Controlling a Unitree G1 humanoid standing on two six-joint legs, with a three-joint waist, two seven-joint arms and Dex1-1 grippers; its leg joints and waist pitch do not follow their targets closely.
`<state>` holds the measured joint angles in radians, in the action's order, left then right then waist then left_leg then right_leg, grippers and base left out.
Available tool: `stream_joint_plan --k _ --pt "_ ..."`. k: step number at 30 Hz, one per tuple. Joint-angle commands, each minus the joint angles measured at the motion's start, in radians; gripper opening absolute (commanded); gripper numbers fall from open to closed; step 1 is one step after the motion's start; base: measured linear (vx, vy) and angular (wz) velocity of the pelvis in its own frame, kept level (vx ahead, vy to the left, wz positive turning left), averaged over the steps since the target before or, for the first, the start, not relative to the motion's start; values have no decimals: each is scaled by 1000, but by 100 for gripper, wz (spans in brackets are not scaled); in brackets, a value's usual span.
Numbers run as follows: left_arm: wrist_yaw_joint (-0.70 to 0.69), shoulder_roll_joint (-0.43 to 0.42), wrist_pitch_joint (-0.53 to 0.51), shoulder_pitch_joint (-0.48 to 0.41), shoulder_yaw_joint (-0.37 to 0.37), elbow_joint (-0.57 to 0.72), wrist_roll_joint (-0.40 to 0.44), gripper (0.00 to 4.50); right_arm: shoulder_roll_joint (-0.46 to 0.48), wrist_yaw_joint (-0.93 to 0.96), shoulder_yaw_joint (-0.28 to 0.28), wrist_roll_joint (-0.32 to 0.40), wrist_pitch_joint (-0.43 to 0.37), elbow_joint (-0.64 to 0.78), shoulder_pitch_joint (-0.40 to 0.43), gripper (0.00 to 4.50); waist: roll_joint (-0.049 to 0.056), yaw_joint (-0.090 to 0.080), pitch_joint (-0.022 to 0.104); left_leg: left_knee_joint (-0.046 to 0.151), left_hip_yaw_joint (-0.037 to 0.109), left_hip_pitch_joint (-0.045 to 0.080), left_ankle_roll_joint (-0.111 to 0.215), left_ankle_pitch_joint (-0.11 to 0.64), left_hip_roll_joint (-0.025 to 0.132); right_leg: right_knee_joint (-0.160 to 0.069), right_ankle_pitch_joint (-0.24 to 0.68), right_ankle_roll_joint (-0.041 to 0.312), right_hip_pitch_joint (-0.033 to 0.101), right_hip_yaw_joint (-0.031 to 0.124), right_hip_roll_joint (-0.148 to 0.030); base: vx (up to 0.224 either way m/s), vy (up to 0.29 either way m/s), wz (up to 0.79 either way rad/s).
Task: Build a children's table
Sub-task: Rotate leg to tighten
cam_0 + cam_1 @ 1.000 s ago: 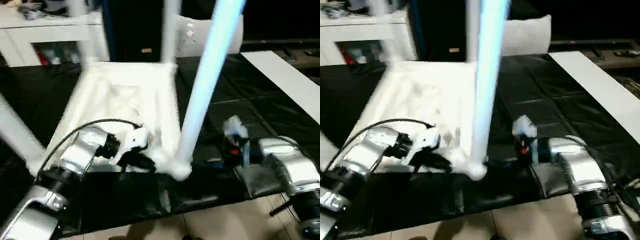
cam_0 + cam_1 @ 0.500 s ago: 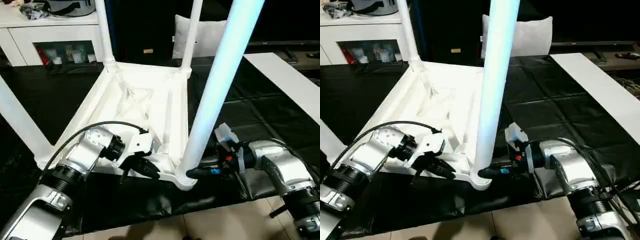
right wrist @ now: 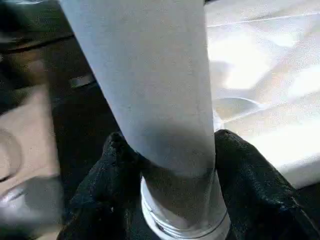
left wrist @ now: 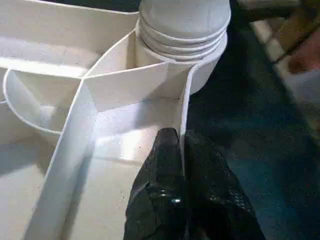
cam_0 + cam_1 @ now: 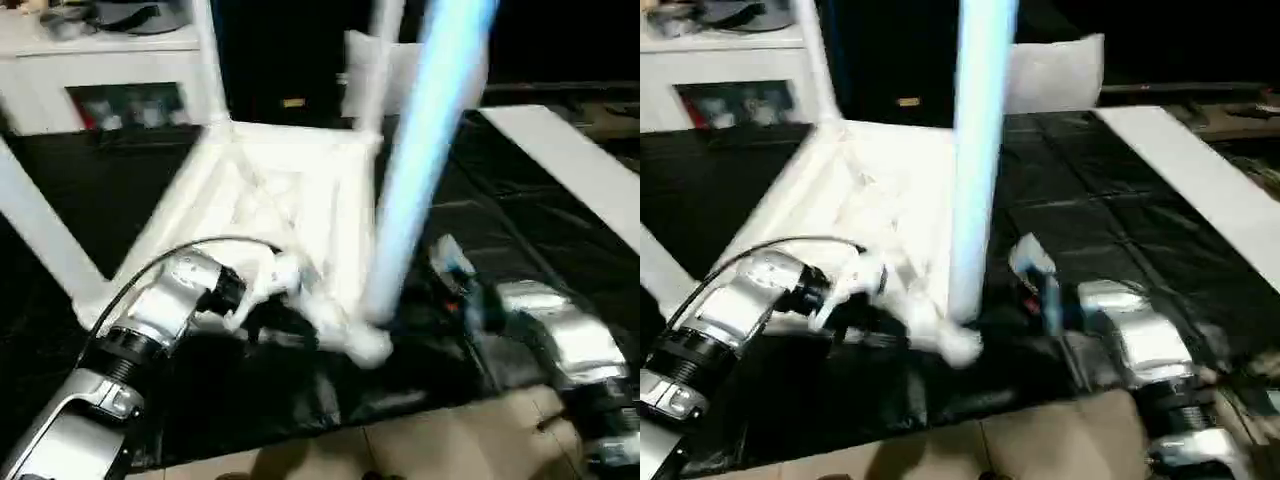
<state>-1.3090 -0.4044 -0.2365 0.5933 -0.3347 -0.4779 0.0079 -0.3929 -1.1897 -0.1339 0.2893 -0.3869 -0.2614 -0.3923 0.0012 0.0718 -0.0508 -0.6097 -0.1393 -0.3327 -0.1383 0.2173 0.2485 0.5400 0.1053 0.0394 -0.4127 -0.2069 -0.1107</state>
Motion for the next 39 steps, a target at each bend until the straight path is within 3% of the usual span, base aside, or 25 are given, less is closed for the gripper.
stream_joint_plan --k 1,2,3,4,5,6,7,8,9,10,11,12,13,14,15,16,17,18,20,25,26,32,36,39 --pt "153 101 -83 22 50 76 -30 0 98 186 -24 -47 -35 -20 -48 199 9 -21 71 59 -19 -6 49 298 -19 -118 620 -108 76 -15 -19 0 0 0" --pt "199 125 -118 21 63 90 -29 0 130 275 -15 -75 -51 -42 -63 198 19 -40 70 95 10 -32 51 368 32 -69 522 -81 114 -1 -28 0 0 0" --pt "199 125 -118 21 63 90 -29 0 130 275 -15 -75 -51 -42 -63 198 25 -42 62 143 43 -45 47 481 92 39 372 -26 130 61 -44 -46 -21 -19" --pt "265 160 -157 21 78 105 -23 0 171 401 1 -110 -65 -71 -84 196 8 -52 55 134 20 -6 26 549 61 7 369 14 97 85 -46 1 -52 -5" --pt "291 174 -170 22 84 108 -20 0 186 448 8 -121 -69 -82 -91 196 -16 -60 49 94 -5 17 16 515 2 -63 546 -17 63 59 -35 1 -52 -5" --pt "358 208 -187 27 96 110 -9 0 221 541 25 -139 -80 -100 -107 195 -34 -68 49 -9 -51 55 33 353 -90 -136 850 -124 -4 -14 -28 0 0 0" --pt "378 218 -191 28 99 109 -5 0 230 565 29 -143 -82 -103 -111 195 -32 -80 54 -12 -45 26 48 319 -87 -140 879 -160 26 -37 -33 27 10 -35" --pt "476 266 -195 39 118 99 8 0 279 659 61 -145 -96 -113 -126 195 19 -93 84 26 1 -61 61 266 -23 -104 665 -217 129 -42 -39 27 10 -35" --pt "476 266 -195 39 118 99 8 0 279 659 61 -145 -96 -113 -126 195 33 -85 84 60 31 -67 70 278 32 -47 539 -152 144 -3 -60 50 40 -35" --pt "537 302 -197 46 122 92 19 0 301 691 67 -162 -67 -116 -132 195 26 -86 80 94 48 -42 78 302 76 17 312 -32 106 67 -65 0 0 0" --pt "537 302 -197 46 122 92 19 0 301 691 67 -162 -67 -116 -132 229 7 -85 73 81 29 -33 57 314 37 -21 351 -11 87 63 -59 0 0 0" --pt "556 320 -202 48 120 93 25 0 299 689 57 -185 -27 -117 -132 249 -21 -79 60 18 -25 4 32 283 -69 -100 637 -56 32 10 -43 0 0 0" --pt "560 322 -208 47 119 98 25 0 299 689 56 -186 -21 -116 -131 263 -26 -81 61 9 -32 -2 49 263 -83 -104 711 -89 35 -6 -37 0 0 0" --pt "561 322 -213 47 116 103 25 0 300 691 60 -182 -20 -112 -128 263 -22 -83 77 18 -27 -38 76 226 -78 -105 699 -149 69 -17 -31 0 0 0" --pt "559 319 -215 46 114 108 24 0 299 694 65 -178 -21 -105 -124 269 -4 -78 89 34 -17 -39 82 179 -59 -96 593 -130 74 -5 -34 0 0 0" --pt "558 318 -215 46 114 109 25 0 298 695 69 -175 -19 -103 -123 291 1 -79 87 41 -10 -43 84 159 -47 -91 546 -106 76 -1 -34 0 0 0" --pt "557 313 -212 46 114 111 28 0 294 699 78 -170 -15 -98 -121 299 6 -81 87 49 -3 -44 87 122 -31 -79 456 -55 77 12 -33 0 0 0" --pt "555 309 -210 45 115 110 30 0 289 700 82 -168 -15 -93 -117 303 4 -83 83 52 -3 -43 86 118 -28 -71 425 -13 74 19 -34 0 0 0" --pt "546 292 -193 43 112 107 31 0 274 673 91 -155 -3 -74 -104 320 2 -80 85 54 -6 -40 91 115 -30 -63 405 30 74 28 -37 0 0 0" --pt "494 253 -155 35 100 101 31 0 237 602 116 -129 26 -50 -84 354 0 -71 85 53 -11 -40 103 103 -32 -63 415 33 75 32 -38 0 0 0" --pt "465 236 -142 32 95 99 28 0 214 559 119 -116 46 -44 -78 378 0 -61 87 54 -10 -37 107 92 -30 -59 405 32 74 33 -39 0 0 0" --pt "326 153 -80 29 66 79 18 0 94 361 116 -73 86 -25 -56 421 2 -37 87 56 -11 -30 118 67 -21 -50 368 60 71 41 -39 0 0 0" --pt "188 87 -44 29 38 63 -3 0 -5 182 94 -45 99 -5 -40 447 -1 -13 85 57 -14 -26 122 60 -19 -44 357 77 69 50 -39 0 0 0" --pt "33 39 37 22 10 54 -31 0 -92 18 38 -35 90 16 -25 447 -5 -4 85 58 -18 -22 117 71 -21 -45 377 75 67 52 -37 0 0 0"
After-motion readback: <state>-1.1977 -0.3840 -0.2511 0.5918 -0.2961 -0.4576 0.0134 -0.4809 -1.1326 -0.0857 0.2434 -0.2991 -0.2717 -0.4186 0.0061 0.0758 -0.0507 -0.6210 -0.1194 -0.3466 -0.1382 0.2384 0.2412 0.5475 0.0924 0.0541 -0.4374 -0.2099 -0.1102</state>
